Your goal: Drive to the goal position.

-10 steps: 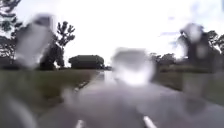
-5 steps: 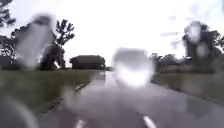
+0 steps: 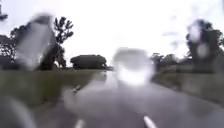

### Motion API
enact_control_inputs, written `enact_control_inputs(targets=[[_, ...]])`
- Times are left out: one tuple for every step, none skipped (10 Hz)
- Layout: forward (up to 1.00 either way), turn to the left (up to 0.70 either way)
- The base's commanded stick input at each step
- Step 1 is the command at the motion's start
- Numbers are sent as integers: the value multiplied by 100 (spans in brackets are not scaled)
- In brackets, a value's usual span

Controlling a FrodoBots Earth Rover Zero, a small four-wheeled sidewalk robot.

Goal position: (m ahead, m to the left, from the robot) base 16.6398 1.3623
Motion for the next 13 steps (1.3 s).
enact_control_inputs(targets=[[85,0],[85,0],[85,0],[85,0],[85,0],[85,0],[85,0],[85,0],[85,0],[85,0],[85,0],[85,0],[85,0]])
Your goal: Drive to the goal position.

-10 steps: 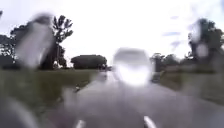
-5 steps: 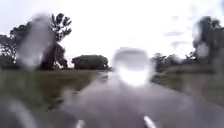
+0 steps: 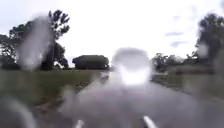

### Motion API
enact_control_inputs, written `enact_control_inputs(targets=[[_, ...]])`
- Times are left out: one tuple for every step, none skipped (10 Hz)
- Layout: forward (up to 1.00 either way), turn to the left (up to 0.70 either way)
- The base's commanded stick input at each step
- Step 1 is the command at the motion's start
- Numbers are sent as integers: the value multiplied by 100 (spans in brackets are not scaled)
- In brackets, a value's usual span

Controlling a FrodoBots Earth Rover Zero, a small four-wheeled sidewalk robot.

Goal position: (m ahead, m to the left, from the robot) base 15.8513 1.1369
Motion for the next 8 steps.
enact_control_inputs(targets=[[85,0],[85,0],[85,0],[85,0],[85,0],[85,0],[85,0],[85,0]])
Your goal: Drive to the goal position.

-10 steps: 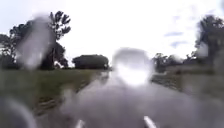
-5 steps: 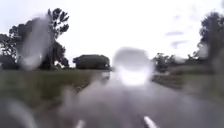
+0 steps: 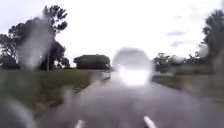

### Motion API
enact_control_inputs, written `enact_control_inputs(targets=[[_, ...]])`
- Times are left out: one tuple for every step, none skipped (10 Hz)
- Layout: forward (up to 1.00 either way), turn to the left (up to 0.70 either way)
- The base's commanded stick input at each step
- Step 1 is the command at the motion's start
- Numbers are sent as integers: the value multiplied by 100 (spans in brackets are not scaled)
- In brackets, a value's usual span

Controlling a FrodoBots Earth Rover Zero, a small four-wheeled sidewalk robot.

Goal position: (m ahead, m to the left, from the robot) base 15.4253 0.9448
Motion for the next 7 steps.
enact_control_inputs(targets=[[85,0],[85,0],[85,0],[85,0],[85,0],[85,0],[85,0]])
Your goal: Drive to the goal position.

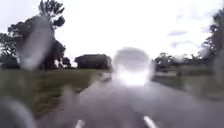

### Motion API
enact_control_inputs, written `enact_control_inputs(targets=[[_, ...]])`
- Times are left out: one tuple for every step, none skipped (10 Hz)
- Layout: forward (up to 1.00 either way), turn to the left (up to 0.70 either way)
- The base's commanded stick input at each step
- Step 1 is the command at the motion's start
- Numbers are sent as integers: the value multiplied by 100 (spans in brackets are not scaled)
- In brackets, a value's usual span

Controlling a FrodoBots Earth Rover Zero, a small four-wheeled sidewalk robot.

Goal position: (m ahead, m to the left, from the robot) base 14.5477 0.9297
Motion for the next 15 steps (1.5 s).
enact_control_inputs(targets=[[85,0],[85,0],[85,0],[85,-11],[85,-20],[85,-16],[85,0],[85,0],[85,0],[85,0],[85,0],[85,0],[85,0],[85,0],[85,0]])
